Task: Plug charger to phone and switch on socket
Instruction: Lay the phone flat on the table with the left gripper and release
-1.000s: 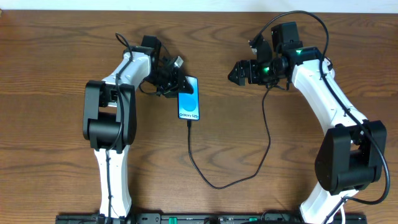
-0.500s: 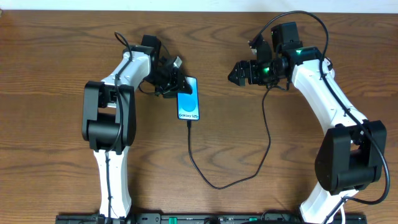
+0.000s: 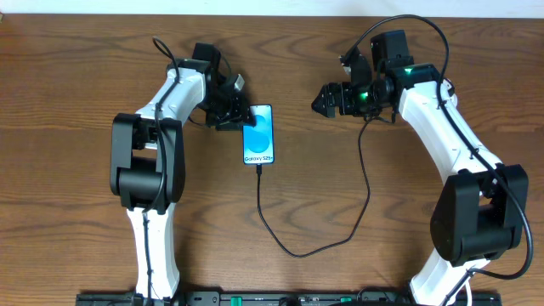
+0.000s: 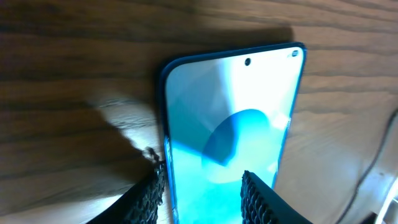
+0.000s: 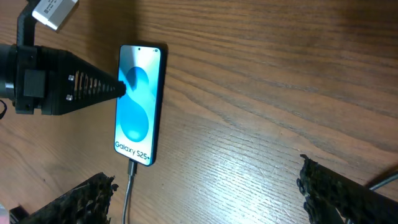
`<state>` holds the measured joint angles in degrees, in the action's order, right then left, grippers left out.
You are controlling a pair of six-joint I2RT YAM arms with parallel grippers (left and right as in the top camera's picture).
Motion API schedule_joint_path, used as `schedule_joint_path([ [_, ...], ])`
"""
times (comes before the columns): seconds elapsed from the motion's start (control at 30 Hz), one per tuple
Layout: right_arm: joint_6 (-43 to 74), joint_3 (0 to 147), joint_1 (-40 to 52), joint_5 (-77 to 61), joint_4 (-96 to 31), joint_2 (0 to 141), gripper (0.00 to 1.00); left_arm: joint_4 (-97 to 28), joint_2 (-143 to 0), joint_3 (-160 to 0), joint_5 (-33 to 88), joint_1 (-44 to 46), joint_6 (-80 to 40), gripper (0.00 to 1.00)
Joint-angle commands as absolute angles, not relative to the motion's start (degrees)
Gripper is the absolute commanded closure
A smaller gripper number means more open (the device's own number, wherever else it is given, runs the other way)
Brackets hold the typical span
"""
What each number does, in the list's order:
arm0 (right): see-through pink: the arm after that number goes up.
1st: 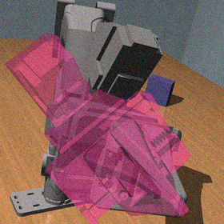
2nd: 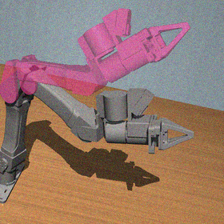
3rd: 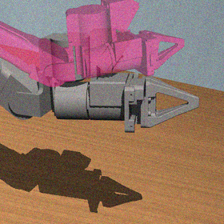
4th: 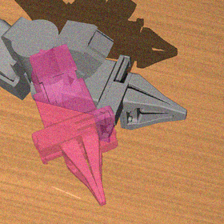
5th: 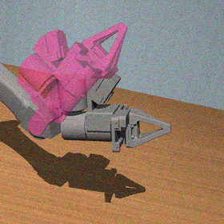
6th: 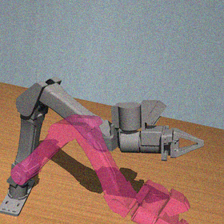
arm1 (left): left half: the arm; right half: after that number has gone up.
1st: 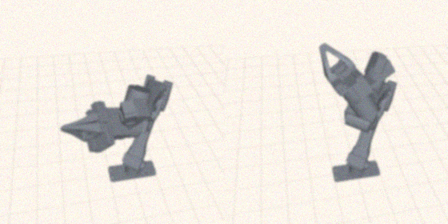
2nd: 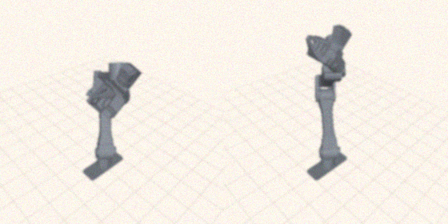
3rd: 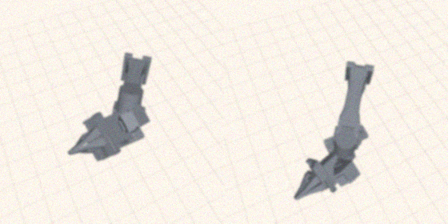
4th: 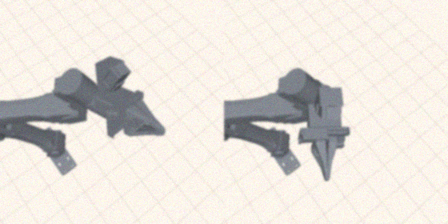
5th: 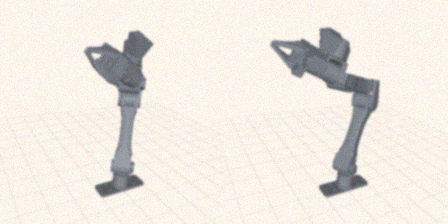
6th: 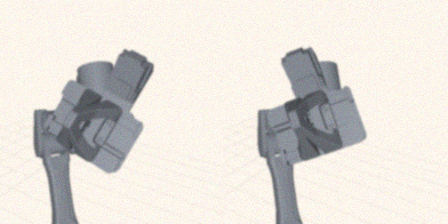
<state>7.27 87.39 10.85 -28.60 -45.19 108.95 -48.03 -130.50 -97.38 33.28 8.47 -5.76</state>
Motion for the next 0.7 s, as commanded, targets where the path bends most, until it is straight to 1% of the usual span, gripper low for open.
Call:
schedule_joint_path([
  [0.0, 6.55, 88.38, 11.35, -28.38, -45.28, 107.85, 0.06, -48.77, -133.14, -96.2, 20.71, 8.12, -5.19, 0.57],
  [0.2, 6.59, 88.38, 11.35, -28.4, -45.3, 107.85, 0.07, -49.93, -133.01, -96.36, 17.04, 7.84, -5.15, 0.56],
  [0.37, 6.59, 88.38, 11.29, -28.38, -46.11, 107.85, 0.09, -54.78, -130.5, -100.12, 17.06, 5.21, -5.17, 0.56],
  [0.5, 6.59, 88.38, 11.29, -28.4, -46.06, 107.85, 0.08, -58.33, -124.53, -103.13, 18.7, 2.5, -5.17, 0.57],
  [0.67, 6.57, 88.38, 11.2, -28.42, -46.54, 107.79, 0.09, -58.7, -113.97, -103.48, 24.95, -0.1, -5.19, 0.51],
])
